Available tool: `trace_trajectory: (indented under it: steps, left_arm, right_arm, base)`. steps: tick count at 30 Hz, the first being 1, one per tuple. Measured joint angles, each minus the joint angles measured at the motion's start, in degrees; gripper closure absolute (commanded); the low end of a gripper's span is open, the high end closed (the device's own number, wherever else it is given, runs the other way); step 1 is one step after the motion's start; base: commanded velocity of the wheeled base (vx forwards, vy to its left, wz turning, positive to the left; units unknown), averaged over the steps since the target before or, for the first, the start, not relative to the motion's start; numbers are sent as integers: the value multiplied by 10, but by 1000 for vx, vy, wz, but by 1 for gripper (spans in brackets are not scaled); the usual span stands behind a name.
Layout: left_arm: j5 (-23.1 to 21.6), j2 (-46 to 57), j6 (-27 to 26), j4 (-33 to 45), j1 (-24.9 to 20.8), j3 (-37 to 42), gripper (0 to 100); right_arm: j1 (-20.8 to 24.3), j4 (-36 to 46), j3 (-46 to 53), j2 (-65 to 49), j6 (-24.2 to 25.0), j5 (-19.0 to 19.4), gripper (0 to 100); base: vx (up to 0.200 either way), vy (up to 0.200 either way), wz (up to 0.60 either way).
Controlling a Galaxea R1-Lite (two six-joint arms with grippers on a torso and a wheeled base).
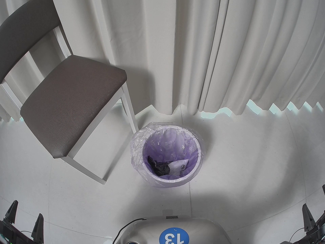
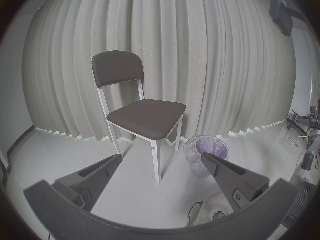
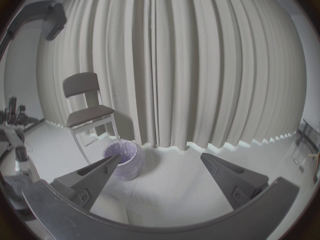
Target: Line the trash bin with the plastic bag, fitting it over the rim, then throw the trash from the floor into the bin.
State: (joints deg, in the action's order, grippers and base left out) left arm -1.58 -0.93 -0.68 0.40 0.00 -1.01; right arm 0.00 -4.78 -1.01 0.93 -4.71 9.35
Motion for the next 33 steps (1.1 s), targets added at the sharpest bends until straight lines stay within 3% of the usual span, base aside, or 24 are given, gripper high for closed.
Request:
trace_trajectory:
  steps: [7, 13, 18, 20, 23, 33]
  left_arm:
    - [0, 0, 0, 0, 0, 0, 0]
    - [0, 0, 0, 0, 0, 0, 0]
    - [0, 0, 0, -1, 0, 0, 0]
    - [0, 0, 0, -1, 0, 0, 0]
    - [-1, 0, 0, -1, 0, 0, 0]
    - [-1, 0, 0, -1, 0, 0, 0]
  right_arm:
    - [-1, 10, 0, 0, -78, 42, 0]
    - [0, 10, 0, 0, -40, 21, 0]
    - [0, 32, 0, 0, 12, -67, 0]
    - [0, 39, 0, 0, 33, -79, 0]
    - [-1, 43, 0, 0, 51, -80, 0]
    - [-1, 45, 0, 0, 42, -78, 0]
  base:
    - [0, 0, 0]
    - [0, 0, 0]
    - [0, 0, 0]
    - [0, 0, 0]
    - [0, 0, 0]
    - [0, 0, 0]
